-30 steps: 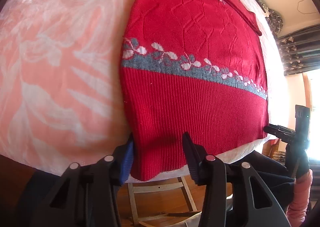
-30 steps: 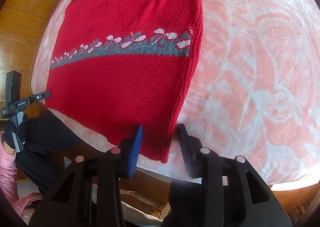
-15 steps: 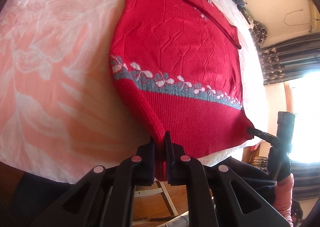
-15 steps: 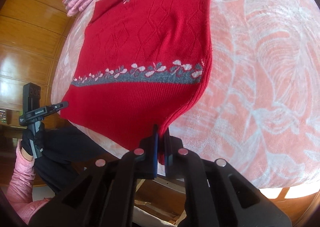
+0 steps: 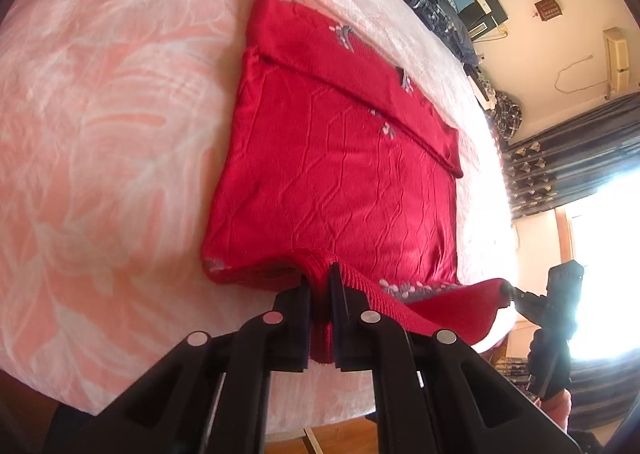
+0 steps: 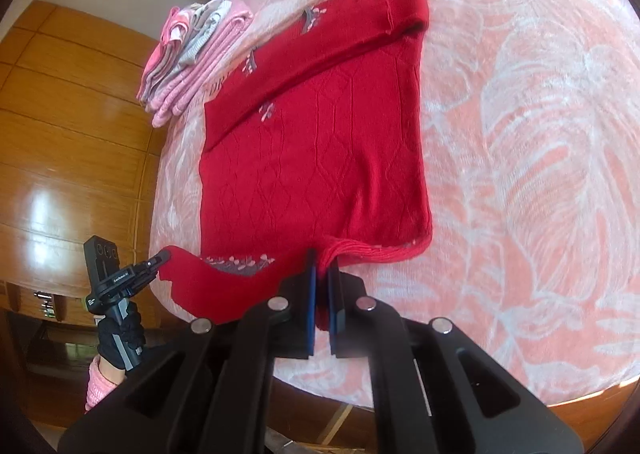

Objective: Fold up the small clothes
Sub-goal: 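Lift the hem with the left tool and fold it toward the collar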

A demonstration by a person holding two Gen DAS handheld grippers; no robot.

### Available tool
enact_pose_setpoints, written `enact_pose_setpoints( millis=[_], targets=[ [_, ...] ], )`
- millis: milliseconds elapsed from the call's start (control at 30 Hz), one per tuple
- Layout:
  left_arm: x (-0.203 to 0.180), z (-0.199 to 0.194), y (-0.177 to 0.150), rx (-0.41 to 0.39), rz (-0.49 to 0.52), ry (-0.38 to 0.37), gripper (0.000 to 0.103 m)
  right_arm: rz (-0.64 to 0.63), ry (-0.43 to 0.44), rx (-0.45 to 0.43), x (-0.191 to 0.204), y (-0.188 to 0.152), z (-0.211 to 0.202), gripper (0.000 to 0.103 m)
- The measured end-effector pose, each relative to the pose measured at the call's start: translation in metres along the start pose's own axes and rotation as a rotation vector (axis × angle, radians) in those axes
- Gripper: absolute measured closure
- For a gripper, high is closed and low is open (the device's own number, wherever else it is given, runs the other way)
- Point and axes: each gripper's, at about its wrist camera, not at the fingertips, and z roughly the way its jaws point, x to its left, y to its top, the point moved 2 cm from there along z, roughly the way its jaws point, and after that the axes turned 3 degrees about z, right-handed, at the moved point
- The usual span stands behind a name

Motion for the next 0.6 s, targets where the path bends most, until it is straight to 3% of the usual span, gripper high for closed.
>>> enact_pose_setpoints(
  millis=[200,467,600],
  targets=[
    [-0.001,0.018,0.056,-0.064,-0.028,0.023,0.095,0.057,-0.031,-0.021,-0.001,0.048,0.014,0.1],
    [0.006,0.061,0.106,-0.07,-0.063,0.067,0.095,0.09,-0.093,-0.022,-0.004,0.112,0.051,0.1],
    [0.013,0.077,0.133,-0.057,-0.075,0.089,0.094,0.137,-0.084,-0.034,-0.014,0.144,0.069,0.1]
  ],
)
